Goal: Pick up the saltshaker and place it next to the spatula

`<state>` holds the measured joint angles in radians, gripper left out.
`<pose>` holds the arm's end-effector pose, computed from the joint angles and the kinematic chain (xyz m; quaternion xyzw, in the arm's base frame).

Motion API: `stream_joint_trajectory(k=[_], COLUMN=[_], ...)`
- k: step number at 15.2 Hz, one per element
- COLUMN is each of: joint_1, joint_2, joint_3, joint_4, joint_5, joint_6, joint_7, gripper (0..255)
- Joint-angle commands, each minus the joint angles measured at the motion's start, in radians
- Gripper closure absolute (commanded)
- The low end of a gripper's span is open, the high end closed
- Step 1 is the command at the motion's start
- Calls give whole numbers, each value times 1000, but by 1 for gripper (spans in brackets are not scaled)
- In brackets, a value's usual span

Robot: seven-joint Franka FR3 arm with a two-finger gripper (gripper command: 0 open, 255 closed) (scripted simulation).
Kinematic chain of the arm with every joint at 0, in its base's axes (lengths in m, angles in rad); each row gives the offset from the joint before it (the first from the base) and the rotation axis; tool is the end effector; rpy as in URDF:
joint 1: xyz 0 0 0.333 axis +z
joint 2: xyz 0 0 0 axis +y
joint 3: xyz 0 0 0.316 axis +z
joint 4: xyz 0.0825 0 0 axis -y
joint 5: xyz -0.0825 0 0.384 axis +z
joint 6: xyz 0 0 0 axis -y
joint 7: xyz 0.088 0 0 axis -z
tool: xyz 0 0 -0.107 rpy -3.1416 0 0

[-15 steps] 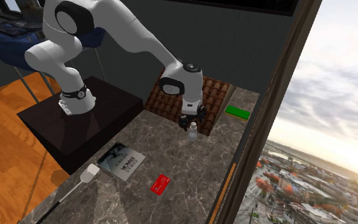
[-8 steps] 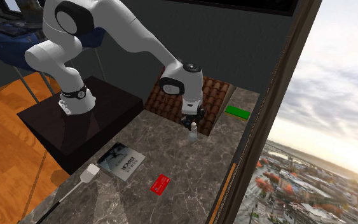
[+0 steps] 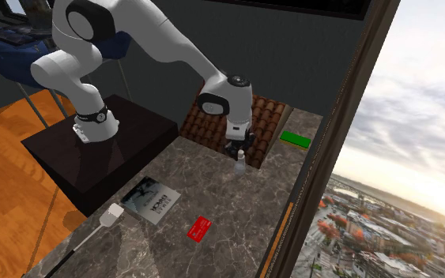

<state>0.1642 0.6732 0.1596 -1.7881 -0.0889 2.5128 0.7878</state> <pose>0.6296 0.2036 0.1846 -0.9762 0.2137 -0.0147 0.0349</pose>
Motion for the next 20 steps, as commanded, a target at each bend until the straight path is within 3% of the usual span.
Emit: stream_joint_trajectory(k=[1,20], joint_1=[-2,-21], joint_2=[-20,-191], joint_3=[3,27], joint_4=[-3,8], joint_5=[3,34], joint_6=[-18,-197], joint_7=[-1,-14], gripper=[255,255])
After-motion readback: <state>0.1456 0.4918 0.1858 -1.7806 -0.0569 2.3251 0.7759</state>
